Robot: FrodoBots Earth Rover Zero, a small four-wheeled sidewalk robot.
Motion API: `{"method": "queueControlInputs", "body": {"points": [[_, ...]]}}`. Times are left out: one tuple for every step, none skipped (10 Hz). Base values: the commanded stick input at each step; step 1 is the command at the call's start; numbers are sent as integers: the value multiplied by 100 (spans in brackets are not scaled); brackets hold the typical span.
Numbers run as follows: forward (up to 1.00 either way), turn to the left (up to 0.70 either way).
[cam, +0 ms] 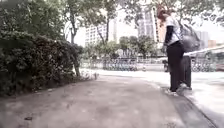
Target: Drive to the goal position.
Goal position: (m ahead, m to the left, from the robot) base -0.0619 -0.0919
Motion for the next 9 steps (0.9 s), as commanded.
{"method": "queueControlInputs", "body": {"points": [[0,-45],[0,-45],[0,-45],[0,-45],[0,-45],[0,-56],[0,-60],[0,-60],[0,-60]]}}
